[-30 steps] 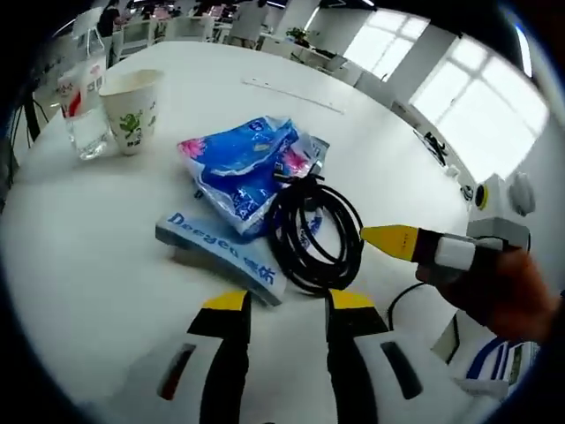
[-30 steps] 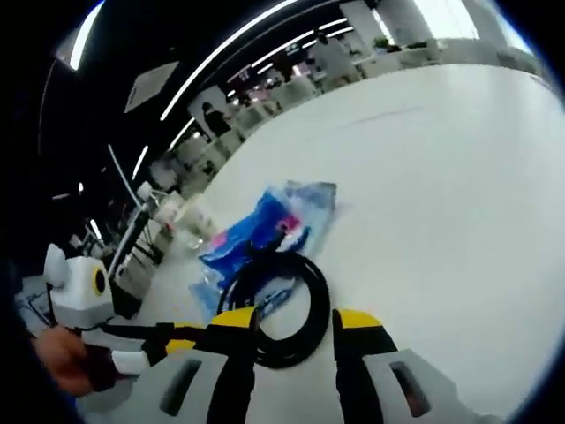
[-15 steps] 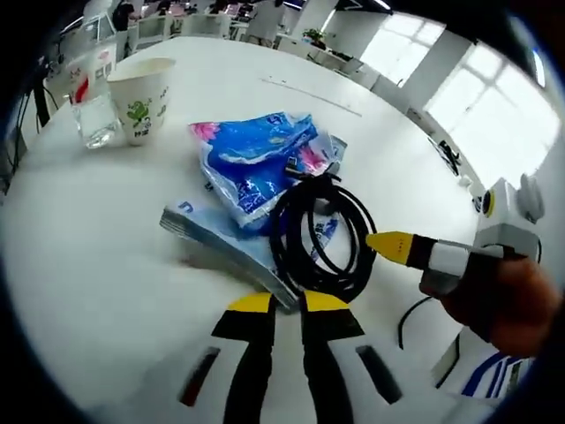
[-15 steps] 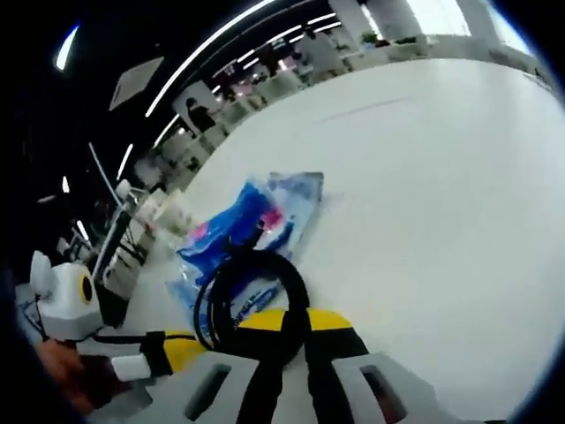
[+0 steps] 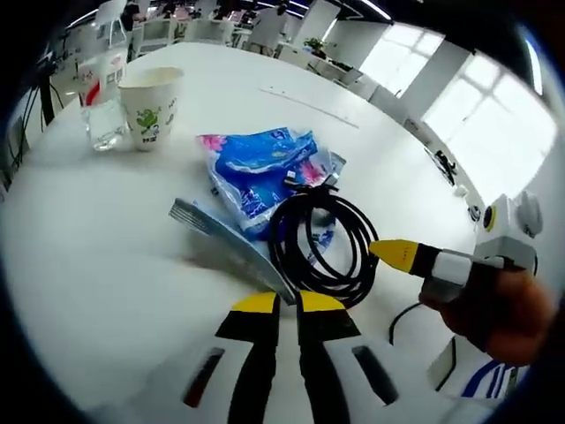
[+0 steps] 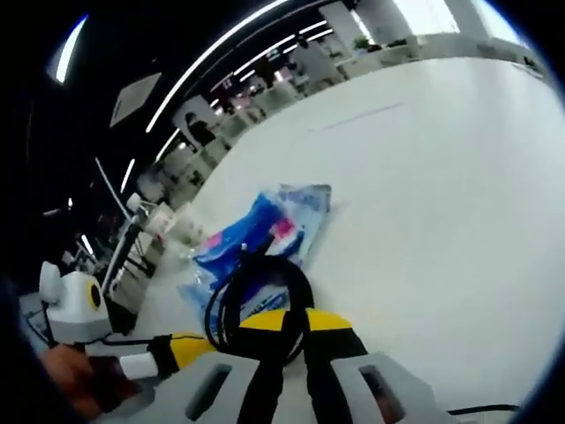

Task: Arrange the tabletop items into an orderly group along one side of the table until the central work area is clear of visible clutter.

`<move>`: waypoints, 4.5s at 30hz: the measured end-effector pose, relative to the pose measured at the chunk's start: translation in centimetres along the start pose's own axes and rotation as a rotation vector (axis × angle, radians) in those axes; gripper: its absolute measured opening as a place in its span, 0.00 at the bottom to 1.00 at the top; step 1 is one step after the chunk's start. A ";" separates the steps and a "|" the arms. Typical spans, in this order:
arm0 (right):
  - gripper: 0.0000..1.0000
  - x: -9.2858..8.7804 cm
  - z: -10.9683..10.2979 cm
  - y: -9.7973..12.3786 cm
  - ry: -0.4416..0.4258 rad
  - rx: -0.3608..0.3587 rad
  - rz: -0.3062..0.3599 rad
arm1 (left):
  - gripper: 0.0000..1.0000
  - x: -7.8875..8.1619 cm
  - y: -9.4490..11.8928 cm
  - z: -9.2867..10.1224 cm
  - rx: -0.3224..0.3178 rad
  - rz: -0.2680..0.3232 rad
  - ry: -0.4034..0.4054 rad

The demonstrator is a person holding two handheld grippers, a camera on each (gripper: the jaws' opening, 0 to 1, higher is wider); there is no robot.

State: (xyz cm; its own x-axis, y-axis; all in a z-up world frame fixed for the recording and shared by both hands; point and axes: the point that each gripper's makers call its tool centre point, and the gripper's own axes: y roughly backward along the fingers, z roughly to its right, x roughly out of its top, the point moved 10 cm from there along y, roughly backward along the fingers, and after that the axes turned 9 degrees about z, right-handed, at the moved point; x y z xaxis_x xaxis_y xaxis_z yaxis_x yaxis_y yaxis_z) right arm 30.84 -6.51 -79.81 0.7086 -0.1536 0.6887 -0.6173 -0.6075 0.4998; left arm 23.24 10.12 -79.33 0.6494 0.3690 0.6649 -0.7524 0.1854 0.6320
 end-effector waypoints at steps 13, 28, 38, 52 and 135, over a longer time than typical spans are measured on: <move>0.02 -0.1 0.4 1.8 -0.026 -0.026 0.029 | 0.03 -0.6 -0.2 0.9 -0.038 -0.021 -0.002; 0.01 1.4 2.0 3.1 -0.053 -0.053 0.117 | 0.05 -1.6 1.8 1.3 -0.067 -0.050 -0.043; 0.00 3.7 5.6 3.9 -0.084 -0.099 0.182 | 0.06 -1.9 2.0 1.5 -0.075 -0.058 -0.050; 0.00 6.3 10.3 5.4 -0.246 -0.240 0.296 | 0.07 -1.7 2.1 1.2 -0.063 -0.049 -0.049; 0.31 0.8 4.0 6.9 0.397 -0.037 -0.071 | 0.14 1.4 4.5 -2.1 0.031 0.074 -0.035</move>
State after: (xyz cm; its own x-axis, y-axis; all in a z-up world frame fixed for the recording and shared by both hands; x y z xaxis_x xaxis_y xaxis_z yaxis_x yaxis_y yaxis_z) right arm 28.51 -13.96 -77.95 0.5674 0.2056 0.7973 -0.5882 -0.5764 0.5672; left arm 20.57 13.36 -76.35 0.5959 0.3485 0.7235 -0.7952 0.1302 0.5923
